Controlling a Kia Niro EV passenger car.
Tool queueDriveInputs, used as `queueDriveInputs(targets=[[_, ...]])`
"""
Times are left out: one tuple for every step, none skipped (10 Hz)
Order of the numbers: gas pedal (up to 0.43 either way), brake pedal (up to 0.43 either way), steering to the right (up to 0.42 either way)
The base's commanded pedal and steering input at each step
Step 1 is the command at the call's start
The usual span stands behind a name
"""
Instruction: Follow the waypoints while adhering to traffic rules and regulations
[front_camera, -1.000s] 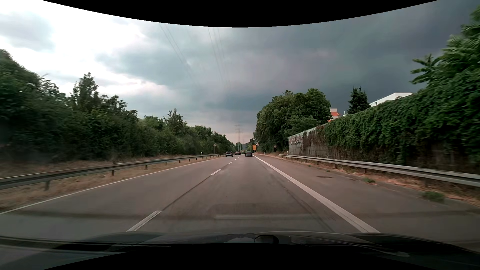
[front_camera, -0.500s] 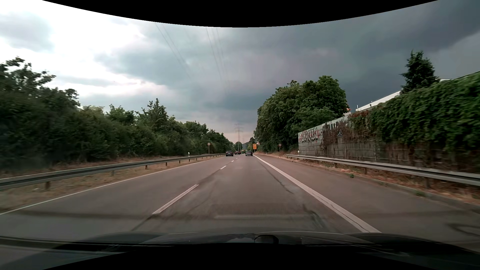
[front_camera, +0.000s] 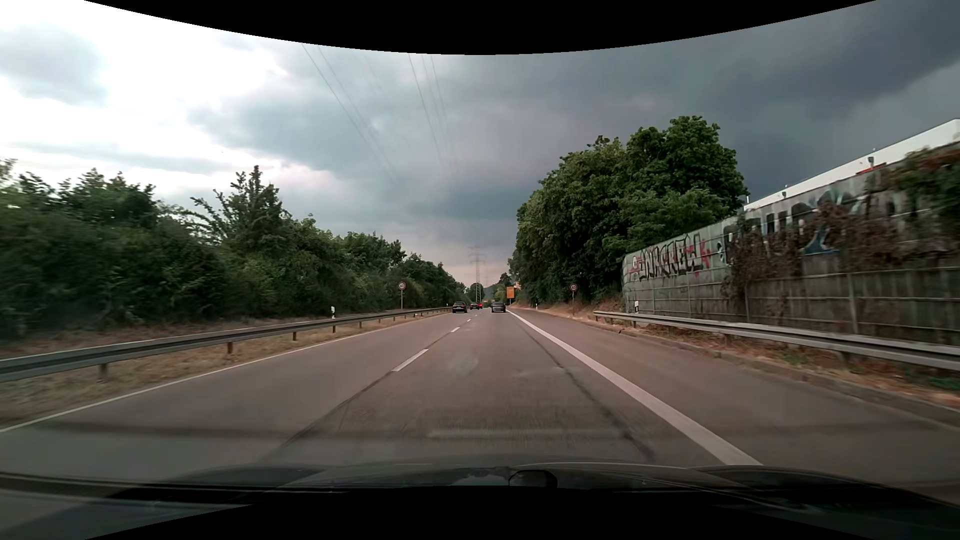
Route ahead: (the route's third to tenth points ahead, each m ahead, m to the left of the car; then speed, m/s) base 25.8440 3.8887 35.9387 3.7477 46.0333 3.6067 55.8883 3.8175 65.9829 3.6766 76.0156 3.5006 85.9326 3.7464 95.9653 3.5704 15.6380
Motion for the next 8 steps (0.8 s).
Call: queueDriveInputs(targets=[[0.098,0.000,-0.002],[0.098,0.000,-0.002],[0.098,0.000,-0.002],[0.098,0.000,-0.002],[0.098,0.000,-0.001],[0.098,0.000,-0.002],[0.098,0.000,-0.002],[0.098,0.000,-0.002]])
